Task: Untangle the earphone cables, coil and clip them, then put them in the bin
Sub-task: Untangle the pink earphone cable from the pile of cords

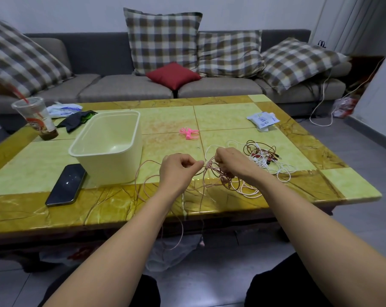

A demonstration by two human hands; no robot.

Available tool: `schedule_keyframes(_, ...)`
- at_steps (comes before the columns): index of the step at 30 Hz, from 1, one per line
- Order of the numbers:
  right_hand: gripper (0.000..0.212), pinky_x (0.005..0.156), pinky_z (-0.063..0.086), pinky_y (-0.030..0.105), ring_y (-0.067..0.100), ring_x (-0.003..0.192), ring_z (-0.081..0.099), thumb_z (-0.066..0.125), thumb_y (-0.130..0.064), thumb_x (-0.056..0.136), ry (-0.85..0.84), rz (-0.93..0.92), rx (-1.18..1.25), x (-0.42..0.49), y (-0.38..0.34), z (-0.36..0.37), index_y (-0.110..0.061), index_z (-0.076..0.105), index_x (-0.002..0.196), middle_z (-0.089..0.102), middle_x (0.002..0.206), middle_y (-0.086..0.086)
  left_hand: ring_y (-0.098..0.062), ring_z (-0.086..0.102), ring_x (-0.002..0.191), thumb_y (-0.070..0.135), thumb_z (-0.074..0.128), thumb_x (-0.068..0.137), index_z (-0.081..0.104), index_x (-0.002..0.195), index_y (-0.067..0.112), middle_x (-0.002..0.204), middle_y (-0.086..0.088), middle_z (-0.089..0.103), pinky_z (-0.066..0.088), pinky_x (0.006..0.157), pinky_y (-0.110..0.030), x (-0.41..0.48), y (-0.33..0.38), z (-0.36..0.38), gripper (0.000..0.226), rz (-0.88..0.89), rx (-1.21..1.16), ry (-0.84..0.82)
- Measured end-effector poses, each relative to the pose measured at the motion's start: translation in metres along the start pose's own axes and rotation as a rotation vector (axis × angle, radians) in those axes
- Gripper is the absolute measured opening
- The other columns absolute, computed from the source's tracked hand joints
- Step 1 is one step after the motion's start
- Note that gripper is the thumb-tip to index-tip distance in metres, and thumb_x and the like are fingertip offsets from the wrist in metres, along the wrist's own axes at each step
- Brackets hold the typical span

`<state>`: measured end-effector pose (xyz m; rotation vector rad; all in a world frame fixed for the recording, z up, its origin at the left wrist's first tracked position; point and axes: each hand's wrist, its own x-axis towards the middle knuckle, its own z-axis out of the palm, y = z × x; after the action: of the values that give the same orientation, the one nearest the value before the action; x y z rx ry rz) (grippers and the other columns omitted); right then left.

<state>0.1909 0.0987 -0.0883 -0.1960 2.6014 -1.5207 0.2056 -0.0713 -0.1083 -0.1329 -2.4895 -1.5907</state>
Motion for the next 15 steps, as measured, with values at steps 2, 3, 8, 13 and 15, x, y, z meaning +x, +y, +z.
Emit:
schedule_keyframes(2, 0.034, 0.053, 0.023, 0.028, 0.009, 0.051, 0.028, 0.042, -0.026, 0.101, -0.037, -0.036, 0.006, -0.0018, 0.0007, -0.0025, -0.016, 0.039, 0.069, 0.033, 0.06, -0.004, -0.023, 0.063, 0.073, 0.035, 0.076, 0.074, 0.073, 0.065, 0.024, 0.075, -0.005, 0.071, 0.053, 0.078, -0.046, -0.0002, -0.0009, -0.0019, 0.014, -0.015, -0.032, -0.017)
schedule_keyframes(3, 0.038, 0.054, 0.027, 0.026, 0.009, 0.052, 0.033, 0.046, -0.028, 0.102, -0.036, -0.075, -0.013, -0.0026, 0.0014, -0.0041, -0.013, 0.043, 0.067, 0.039, 0.062, -0.002, -0.022, 0.062, 0.073, 0.037, 0.074, 0.071, 0.074, 0.067, 0.026, 0.078, -0.006, 0.072, 0.053, 0.079, -0.047, -0.0001, -0.0014, -0.0034, 0.012, -0.018, -0.046, -0.026)
schedule_keyframes(8, 0.031, 0.07, 0.041, 0.026, 0.012, 0.074, 0.052, 0.053, -0.028, 0.101, 0.036, -0.2, -0.057, -0.0021, 0.0043, -0.0068, -0.011, 0.072, 0.084, 0.065, 0.083, 0.005, -0.024, 0.066, 0.082, 0.044, 0.07, 0.069, 0.076, 0.073, 0.026, 0.084, -0.003, 0.072, 0.054, 0.083, -0.051, 0.0005, -0.0035, -0.0052, 0.019, -0.017, -0.051, -0.092)
schedule_keyframes(13, 0.03, 0.05, 0.03, 0.017, 0.0, 0.047, 0.035, 0.046, -0.021, 0.104, -0.066, -0.117, -0.03, -0.0042, 0.0026, -0.003, -0.007, 0.071, 0.096, 0.043, 0.049, -0.017, -0.015, 0.059, 0.074, 0.038, 0.067, 0.076, 0.072, 0.078, 0.024, 0.081, -0.001, 0.069, 0.054, 0.081, -0.044, 0.0004, -0.0066, -0.0023, 0.015, 0.029, 0.035, -0.082)
schedule_keyframes(15, 0.028, 0.047, 0.028, 0.017, 0.003, 0.047, 0.033, 0.043, -0.019, 0.104, -0.113, -0.072, 0.006, -0.0045, 0.0028, -0.0032, -0.008, 0.069, 0.1, 0.04, 0.053, -0.013, -0.014, 0.056, 0.073, 0.029, 0.068, 0.081, 0.071, 0.079, 0.023, 0.076, 0.0, 0.067, 0.051, 0.08, -0.044, 0.0009, -0.0077, -0.0015, 0.007, 0.028, 0.059, -0.067)
